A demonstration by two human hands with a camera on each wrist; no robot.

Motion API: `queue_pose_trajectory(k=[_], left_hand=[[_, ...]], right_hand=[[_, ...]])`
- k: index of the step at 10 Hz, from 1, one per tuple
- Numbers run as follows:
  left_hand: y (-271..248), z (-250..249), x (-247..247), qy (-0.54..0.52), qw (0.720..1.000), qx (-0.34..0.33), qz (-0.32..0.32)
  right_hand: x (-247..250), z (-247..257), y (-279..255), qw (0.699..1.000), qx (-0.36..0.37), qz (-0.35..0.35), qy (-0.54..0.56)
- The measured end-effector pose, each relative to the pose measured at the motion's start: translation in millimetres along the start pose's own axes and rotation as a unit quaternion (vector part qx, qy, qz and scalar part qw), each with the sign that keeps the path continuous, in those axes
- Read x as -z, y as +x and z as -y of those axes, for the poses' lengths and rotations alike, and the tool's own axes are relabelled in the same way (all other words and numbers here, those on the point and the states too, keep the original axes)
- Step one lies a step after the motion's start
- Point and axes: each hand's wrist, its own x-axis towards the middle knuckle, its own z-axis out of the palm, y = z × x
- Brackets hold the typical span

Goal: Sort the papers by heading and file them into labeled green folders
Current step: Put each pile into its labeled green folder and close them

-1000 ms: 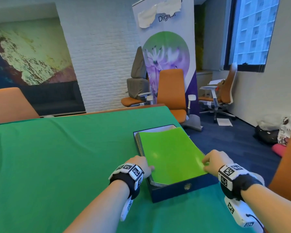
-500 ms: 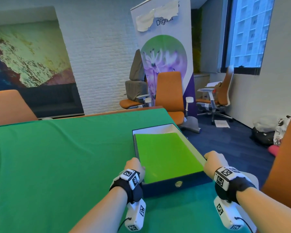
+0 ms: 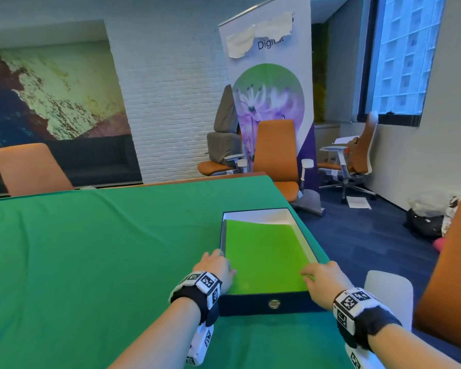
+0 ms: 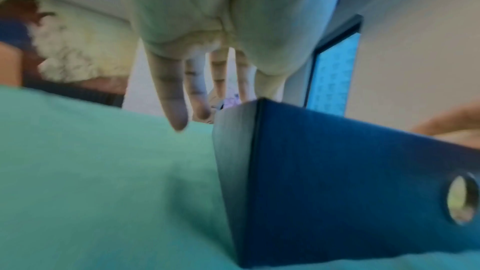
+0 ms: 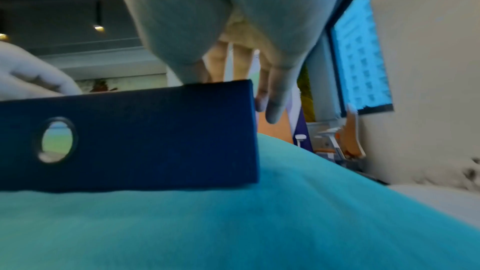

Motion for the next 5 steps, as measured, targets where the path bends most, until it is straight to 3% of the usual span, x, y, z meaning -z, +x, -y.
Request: queue_pose_trajectory(k=[1, 2, 4, 5], left_hand=[[4, -8, 2, 0.111, 0.988, 0.017, 0.107], [14, 0, -3, 0.091, 0.986, 0.033, 0.132], [18, 7, 14, 0.042, 0.98, -0.034, 0.191], [20, 0, 73, -0.016, 0.989, -0.069, 0.134]], right_hand=[[3, 7, -5, 0.991, -0.007, 0.103, -0.09], [1, 6, -4, 0.992, -0.007, 0.094, -0.084], [20, 12, 10, 0.987, -0.018, 0.129, -0.094], [65, 26, 34, 0.996, 0.009, 0.048, -0.07]])
